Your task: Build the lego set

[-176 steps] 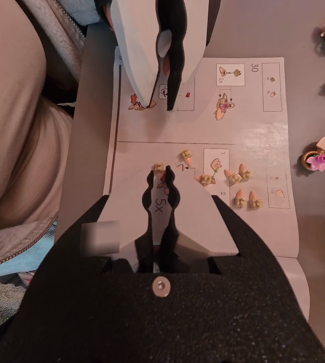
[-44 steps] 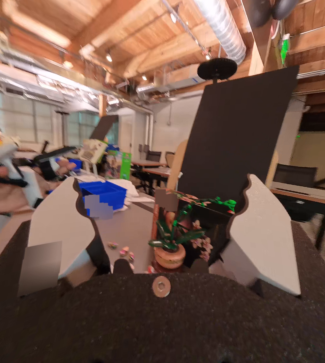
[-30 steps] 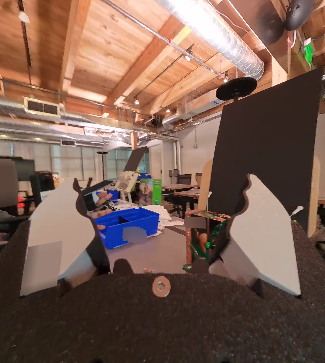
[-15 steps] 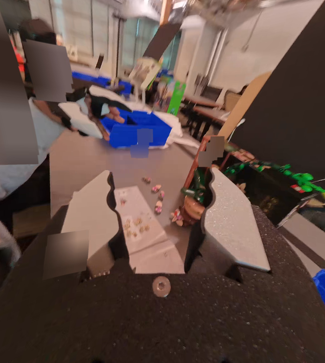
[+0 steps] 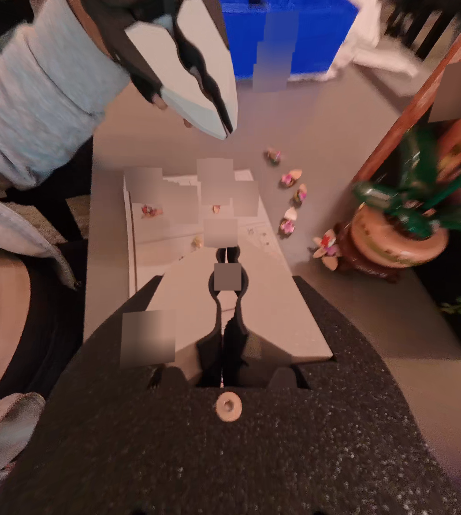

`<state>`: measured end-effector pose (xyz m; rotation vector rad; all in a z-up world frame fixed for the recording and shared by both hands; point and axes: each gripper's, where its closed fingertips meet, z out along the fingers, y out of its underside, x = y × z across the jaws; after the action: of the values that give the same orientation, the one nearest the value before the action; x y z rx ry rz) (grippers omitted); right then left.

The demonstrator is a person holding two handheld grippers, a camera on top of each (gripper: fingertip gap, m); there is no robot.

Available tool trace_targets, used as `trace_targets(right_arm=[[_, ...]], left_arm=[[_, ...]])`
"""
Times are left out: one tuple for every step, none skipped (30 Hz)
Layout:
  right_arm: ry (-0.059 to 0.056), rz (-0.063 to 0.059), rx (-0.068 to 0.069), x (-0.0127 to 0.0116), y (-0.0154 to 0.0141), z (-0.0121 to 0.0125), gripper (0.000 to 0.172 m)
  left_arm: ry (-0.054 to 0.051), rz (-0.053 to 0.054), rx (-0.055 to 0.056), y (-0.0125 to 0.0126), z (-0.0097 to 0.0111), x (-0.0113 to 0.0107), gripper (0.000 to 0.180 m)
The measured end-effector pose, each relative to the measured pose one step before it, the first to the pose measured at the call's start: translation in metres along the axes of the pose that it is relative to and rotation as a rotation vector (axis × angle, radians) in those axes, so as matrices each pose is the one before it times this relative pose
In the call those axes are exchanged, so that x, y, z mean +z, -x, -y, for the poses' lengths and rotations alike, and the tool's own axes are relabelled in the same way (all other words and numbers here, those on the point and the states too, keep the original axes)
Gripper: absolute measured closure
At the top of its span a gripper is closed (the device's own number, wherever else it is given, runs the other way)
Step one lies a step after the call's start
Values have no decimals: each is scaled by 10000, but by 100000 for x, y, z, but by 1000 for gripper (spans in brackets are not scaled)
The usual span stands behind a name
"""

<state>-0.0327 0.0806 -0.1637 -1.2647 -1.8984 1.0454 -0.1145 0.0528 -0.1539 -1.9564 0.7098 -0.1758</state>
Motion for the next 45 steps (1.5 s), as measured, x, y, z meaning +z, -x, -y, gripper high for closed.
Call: trace_targets(right_arm=[[451,162,214,1138,-280,-1263,167],[481,69,186,1124,-428,-1286,160],[481,-19,149,1036,-538,-1244,159],[346,-25,78,921,-456,-972,159],[174,45,23,760,-239,-622,159],[49,76,0,582,-95,-351,160],[27,36,-1,424,-45,-206,160],[86,3,-5,317,-30,-205,160],[136,-64,-16,265,-90,-214,160],[140,-118,-25,248,-157,-227,159],[114,-99,-40,247,-132,-194,159],[29,-14,-41,216,-16,-87,159],[-51,85,2,178,139,38,160],[-47,90,61,106,128,76,161],[-25,13,55,68,14,66,161],[-38,-48,14,56,-82,50,161],[-44,-13,7,52,-44,35,162],[-42,67,15,25,83,36,166],[-28,11,19,13,3,16,172],[-25,-46,-7,-11,-84,6,172],[-48,-26,-33,-37,-47,52,172],[-87,-12,-12,-60,-14,111,172],[-110,19,22,-64,18,164,172],[-97,49,54,-79,30,144,172],[-45,52,74,-83,13,54,172],[30,28,58,-96,-34,-60,172],[30,0,21,-120,-65,-81,172],[-4,-15,3,-107,-66,-21,172],[-34,62,-28,-57,65,27,172],[-16,90,-3,38,156,42,171],[41,14,34,115,63,2,161],[126,-7,-2,174,51,-111,158],[141,-7,-51,181,68,-152,158],[99,-42,-74,177,20,-111,158],[6,-19,-53,107,48,24,160],[-44,-9,6,51,30,102,165],[0,-54,5,30,-71,27,169],[-12,-43,6,26,-69,19,171],[-38,11,12,6,1,30,172],[-17,-19,34,6,-51,18,172],[-10,-20,31,-19,-51,17,172],[-15,38,-3,-15,31,23,172],[-14,11,-10,-43,-1,25,172],[-5,-16,-2,-68,-43,-3,172],[1,-17,21,-115,-78,-21,172]], left_arm=[[66,-516,-214,-537,-494,928,174],[140,-396,-242,-331,-625,949,174],[208,-268,-208,-136,-693,925,174],[218,-157,-130,5,-666,837,173],[161,-79,-55,73,-551,720,173],[98,-78,-9,28,-430,591,173],[55,-122,-21,-67,-316,452,172],[39,-149,-52,-108,-251,347,171],[33,-121,-55,-55,-196,260,170],[25,-64,-38,10,-179,205,169],[21,-21,-22,75,-170,161,169],[21,-32,-20,37,-163,136,169],[16,-60,-21,-8,-127,110,168],[9,-61,-18,-35,-96,96,167],[10,-42,-12,-27,-70,82,167],[18,-32,0,-35,-66,80,167],[31,-35,17,-56,-68,76,167],[38,-31,30,-70,-71,64,166],[39,-20,39,-64,-56,69,166],[36,-2,47,-41,-49,42,166],[33,4,52,-44,-29,32,165],[26,-3,50,-54,-20,19,165],[16,6,41,-27,-10,4,165],[8,30,26,7,9,4,165],[10,34,20,22,6,2,165],[20,29,22,24,-19,-4,164],[25,29,24,19,-22,-20,164],[17,33,29,28,-12,-32,164],[0,27,32,22,10,-20,164],[-10,9,27,-4,15,-6,163],[-9,-4,13,-18,7,17,163],[2,-14,3,-18,0,33,163],[13,-16,3,-27,-19,36,163],[18,-8,8,-14,-33,39,162],[15,-8,10,-13,-29,41,162],[9,-22,7,-39,-18,34,162],[6,-33,4,-49,-9,42,162],[12,-40,6,-56,-33,50,162],[25,-44,11,-65,-54,52,161],[40,-42,13,-61,-79,65,161],[44,-27,16,-46,-79,68,161],[33,-7,16,-13,-54,58,161],[29,-6,14,-13,-49,44,161],[47,-16,20,-21,-76,-4,160],[76,1,43,12,-129,-76,160]])
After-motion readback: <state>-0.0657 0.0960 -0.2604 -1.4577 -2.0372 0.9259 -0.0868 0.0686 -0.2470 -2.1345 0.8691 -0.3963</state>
